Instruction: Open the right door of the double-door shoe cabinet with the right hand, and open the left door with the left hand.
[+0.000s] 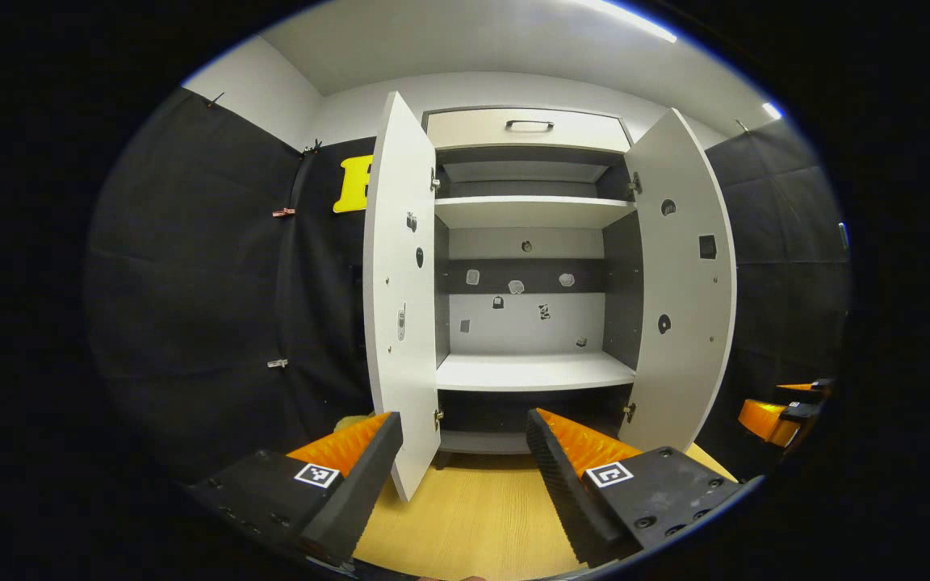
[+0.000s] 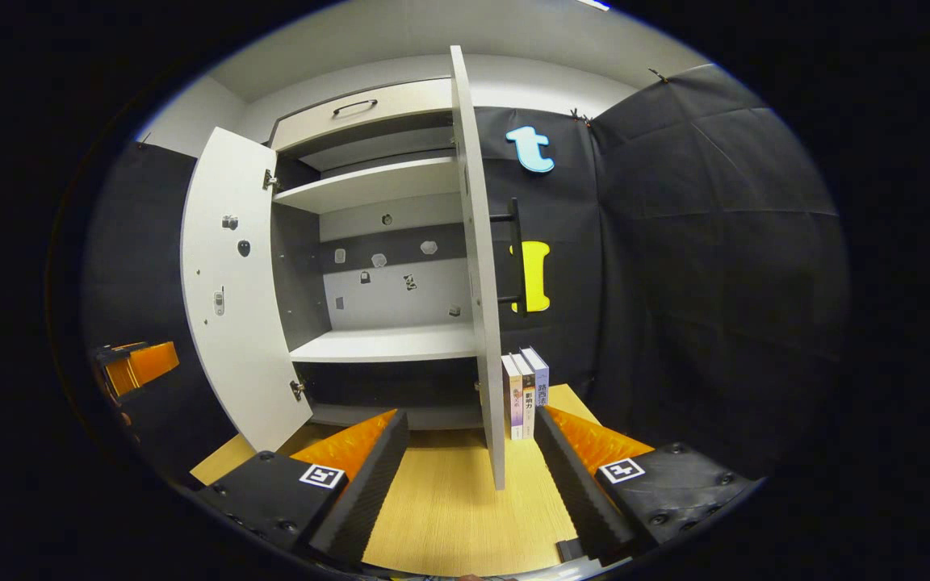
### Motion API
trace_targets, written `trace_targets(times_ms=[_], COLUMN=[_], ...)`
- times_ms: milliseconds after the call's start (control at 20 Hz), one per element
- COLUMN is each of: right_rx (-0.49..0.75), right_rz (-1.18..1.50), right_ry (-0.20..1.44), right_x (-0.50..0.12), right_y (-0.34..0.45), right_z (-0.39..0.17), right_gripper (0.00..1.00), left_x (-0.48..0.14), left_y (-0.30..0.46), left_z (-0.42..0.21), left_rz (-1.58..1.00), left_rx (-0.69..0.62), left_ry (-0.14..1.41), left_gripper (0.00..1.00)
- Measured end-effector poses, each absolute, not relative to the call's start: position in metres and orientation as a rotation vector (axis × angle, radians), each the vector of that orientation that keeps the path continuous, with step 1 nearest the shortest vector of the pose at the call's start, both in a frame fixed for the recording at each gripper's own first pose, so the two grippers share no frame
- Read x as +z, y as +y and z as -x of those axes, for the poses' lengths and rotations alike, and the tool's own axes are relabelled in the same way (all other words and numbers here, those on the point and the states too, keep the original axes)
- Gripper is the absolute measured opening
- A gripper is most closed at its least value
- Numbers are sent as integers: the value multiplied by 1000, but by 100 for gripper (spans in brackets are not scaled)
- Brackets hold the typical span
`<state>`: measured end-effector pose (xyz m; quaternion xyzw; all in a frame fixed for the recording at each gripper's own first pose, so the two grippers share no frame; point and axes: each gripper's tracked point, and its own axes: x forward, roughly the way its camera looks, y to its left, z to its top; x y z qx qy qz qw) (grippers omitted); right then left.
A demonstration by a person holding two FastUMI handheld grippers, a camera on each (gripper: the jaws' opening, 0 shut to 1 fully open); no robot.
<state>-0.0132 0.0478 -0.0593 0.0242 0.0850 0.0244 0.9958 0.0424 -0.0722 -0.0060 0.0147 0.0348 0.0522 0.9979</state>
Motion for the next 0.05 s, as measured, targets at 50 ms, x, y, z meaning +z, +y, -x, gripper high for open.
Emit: trace_targets(times_ms=[50], right_rx=[50], right_rz=[-45], right_ry=[161], right_x=[-56], right_y=[53], right_z=[9], right_gripper=[98], left_x=[-4], left_y=[-69], left_z=[-47], left_rz=[-34], left_rx=[105], left_ry=[64], left_gripper=[95])
